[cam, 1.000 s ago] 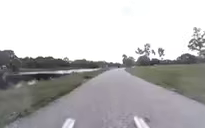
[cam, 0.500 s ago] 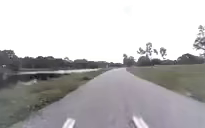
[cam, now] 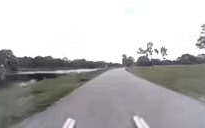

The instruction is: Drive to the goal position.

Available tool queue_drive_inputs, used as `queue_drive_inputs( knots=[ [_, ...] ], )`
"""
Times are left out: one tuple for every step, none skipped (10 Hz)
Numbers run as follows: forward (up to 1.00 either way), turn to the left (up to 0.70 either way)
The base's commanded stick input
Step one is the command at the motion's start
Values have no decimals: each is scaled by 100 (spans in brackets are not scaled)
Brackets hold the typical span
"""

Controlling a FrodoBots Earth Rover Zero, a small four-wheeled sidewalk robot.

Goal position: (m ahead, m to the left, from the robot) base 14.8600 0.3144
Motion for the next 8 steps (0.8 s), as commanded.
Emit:
queue_drive_inputs(
  knots=[
    [85, 0],
    [85, 0],
    [85, 0],
    [85, 0],
    [85, 0],
    [85, 0],
    [85, 0],
    [85, 0]
  ],
)
